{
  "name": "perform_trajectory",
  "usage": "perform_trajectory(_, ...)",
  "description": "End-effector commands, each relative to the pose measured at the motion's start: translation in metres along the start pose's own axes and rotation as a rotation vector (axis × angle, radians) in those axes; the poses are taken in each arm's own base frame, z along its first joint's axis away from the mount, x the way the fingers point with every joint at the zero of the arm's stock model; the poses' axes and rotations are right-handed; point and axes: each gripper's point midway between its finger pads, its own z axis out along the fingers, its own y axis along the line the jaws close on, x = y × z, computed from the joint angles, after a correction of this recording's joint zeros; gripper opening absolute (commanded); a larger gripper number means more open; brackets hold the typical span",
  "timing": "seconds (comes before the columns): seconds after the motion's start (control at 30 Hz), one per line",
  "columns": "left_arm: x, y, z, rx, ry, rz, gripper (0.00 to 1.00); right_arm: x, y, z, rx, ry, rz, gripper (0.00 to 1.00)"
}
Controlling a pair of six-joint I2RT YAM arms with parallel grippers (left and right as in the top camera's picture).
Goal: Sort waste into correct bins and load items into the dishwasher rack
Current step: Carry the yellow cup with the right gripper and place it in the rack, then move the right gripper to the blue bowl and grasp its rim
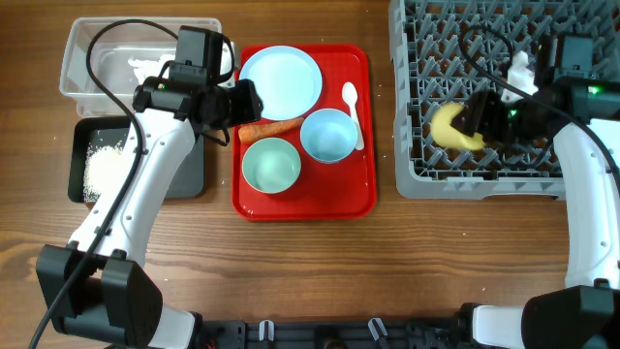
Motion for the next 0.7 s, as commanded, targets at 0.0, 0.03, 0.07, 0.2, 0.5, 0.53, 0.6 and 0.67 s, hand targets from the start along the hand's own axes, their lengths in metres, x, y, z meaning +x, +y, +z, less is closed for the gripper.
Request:
perform_trajectory(0.0, -0.012, 0.039, -0.005, -0.231, -0.076, -0.007, 0.46, -0.005, -0.048, -0.009, 0.282, -0.045, 0.138, 0.36)
perform_trajectory(0.03, -0.013, 0.047, -0.007, -0.276, -0.092, -0.034, 0.47, -0.004, -0.051, -0.009, 0.303, -0.045, 0.154, 0.36)
perform_trajectory(0.07, -0.014, 0.052, -0.009, -0.307, -0.104, -0.047, 0.47, -0.004, -0.054, -0.009, 0.316, -0.043, 0.158, 0.36)
perform_trajectory(0.2, -0.014, 0.059, -0.011, -0.344, -0.107, -0.045, 0.51, -0.001, -0.064, 0.006, 0.37, 0.019, 0.154, 0.37)
perform_trajectory(0.5, -0.016, 0.064, -0.013, -0.379, -0.121, -0.045, 0.55, -0.001, -0.049, 0.072, 0.341, 0.166, 0.086, 0.43)
perform_trajectory(0.53, -0.016, 0.064, -0.013, -0.379, -0.121, -0.045, 0.55, -0.001, -0.048, 0.075, 0.341, 0.168, 0.084, 0.46)
perform_trajectory(0.6, -0.016, 0.064, -0.013, -0.379, -0.121, -0.045, 0.55, -0.003, -0.048, 0.076, 0.337, 0.165, 0.084, 0.61)
perform_trajectory(0.67, -0.016, 0.064, -0.013, -0.378, -0.121, -0.046, 0.56, -0.004, -0.047, 0.076, 0.334, 0.159, 0.083, 0.75)
